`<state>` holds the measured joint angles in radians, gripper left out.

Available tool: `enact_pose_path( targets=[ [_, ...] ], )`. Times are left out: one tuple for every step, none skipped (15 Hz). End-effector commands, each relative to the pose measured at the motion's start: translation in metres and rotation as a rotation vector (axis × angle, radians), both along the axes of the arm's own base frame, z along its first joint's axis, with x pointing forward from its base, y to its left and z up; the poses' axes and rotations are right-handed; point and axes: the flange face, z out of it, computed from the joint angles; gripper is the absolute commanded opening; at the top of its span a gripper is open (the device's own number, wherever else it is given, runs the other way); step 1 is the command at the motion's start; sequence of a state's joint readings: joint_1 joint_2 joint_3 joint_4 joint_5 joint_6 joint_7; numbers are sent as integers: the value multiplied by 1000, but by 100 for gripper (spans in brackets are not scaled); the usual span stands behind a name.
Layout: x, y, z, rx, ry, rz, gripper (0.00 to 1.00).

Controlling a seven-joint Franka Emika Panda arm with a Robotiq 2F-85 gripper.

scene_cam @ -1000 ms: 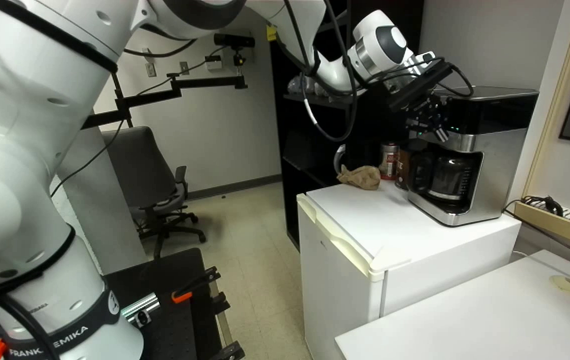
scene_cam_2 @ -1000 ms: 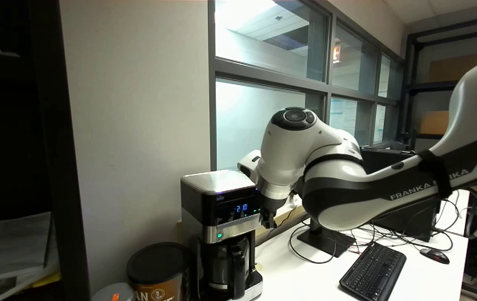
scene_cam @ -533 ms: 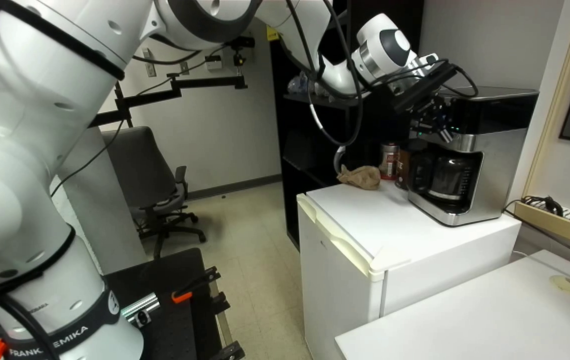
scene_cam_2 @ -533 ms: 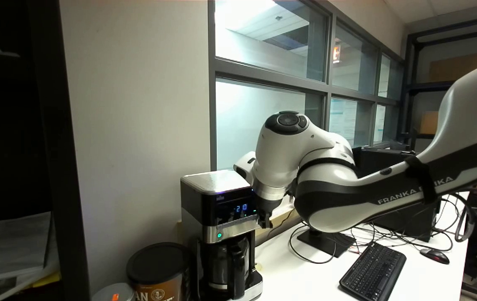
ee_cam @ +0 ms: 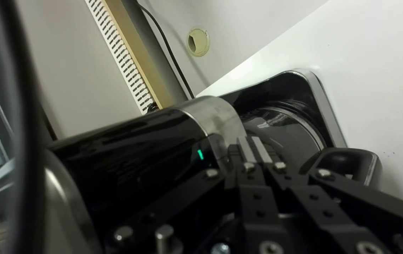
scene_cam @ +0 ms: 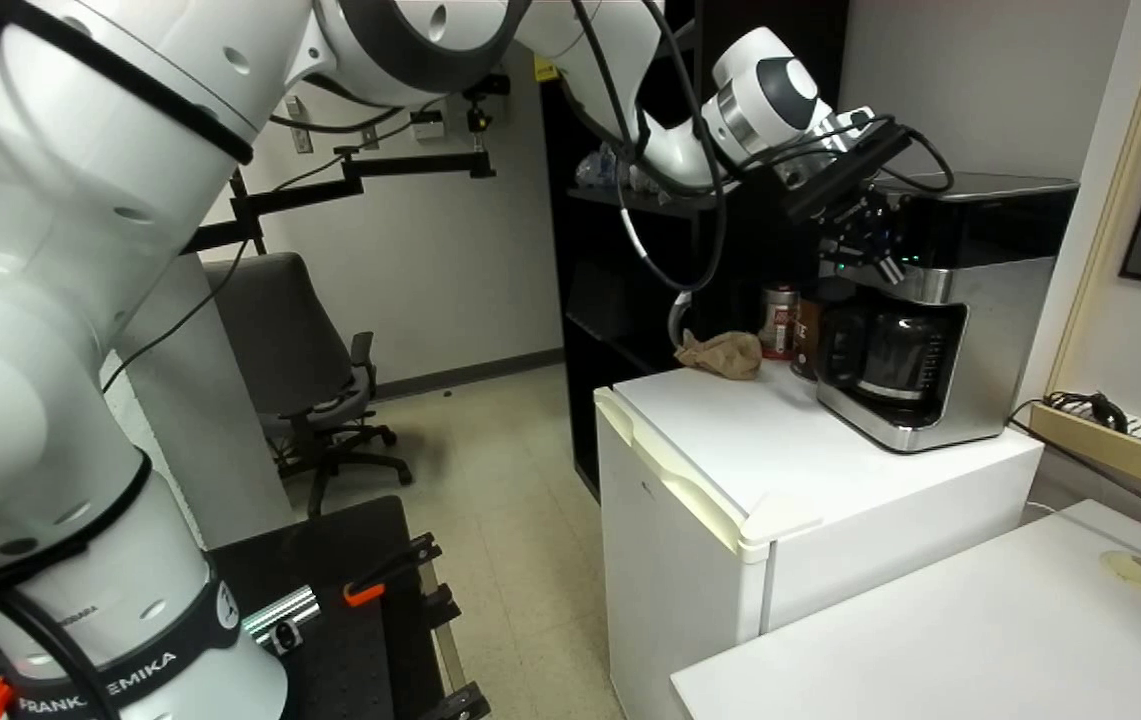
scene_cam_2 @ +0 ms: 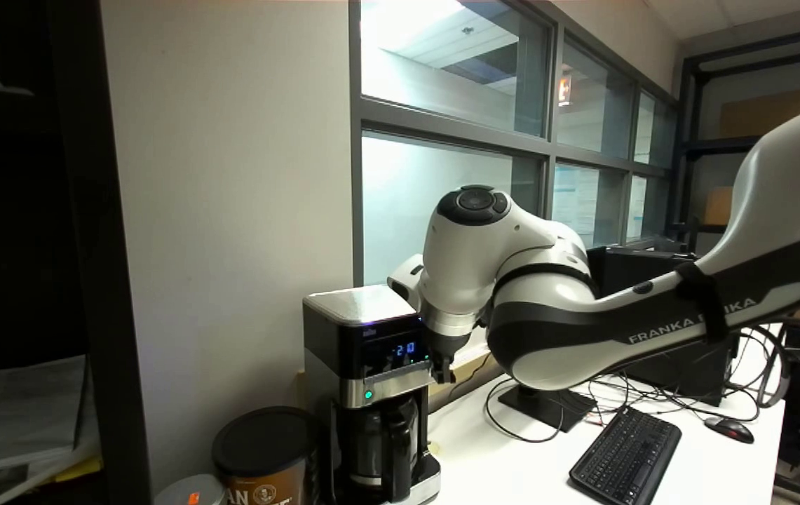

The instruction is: Press a button on the coffee maker

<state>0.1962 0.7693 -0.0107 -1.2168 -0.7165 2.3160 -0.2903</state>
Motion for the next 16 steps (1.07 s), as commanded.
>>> enact_pose_path(
  targets=[
    [3, 1, 0, -22, 17, 16, 0],
    [0, -1, -1, -17, 25, 15, 0],
    [-6, -2, -4, -12, 42, 13, 0],
    [-10, -3, -6, -14, 49, 7, 0],
    [-14, -3, -9, -12, 64, 7, 0],
    [-18, -4, -12, -11, 75, 5, 0],
    [-23, -5, -15, -10, 83, 11, 0],
    [-27, -5, -17, -11, 90, 15, 0],
    [-31, -5, -20, -11, 98, 19, 0],
    [-36, -5, -21, -16, 102, 22, 0],
    [-40, -6, -22, -22, 108, 29, 0],
    [-46, -6, -23, -40, 123, 47, 0],
    [-51, -5, -24, -58, 138, 68, 0],
    [-57, -4, -24, -77, 142, 101, 0],
    [-62, -2, -24, -91, 146, 128, 0],
    [-67, 0, -24, -103, 151, 164, 0]
  ],
)
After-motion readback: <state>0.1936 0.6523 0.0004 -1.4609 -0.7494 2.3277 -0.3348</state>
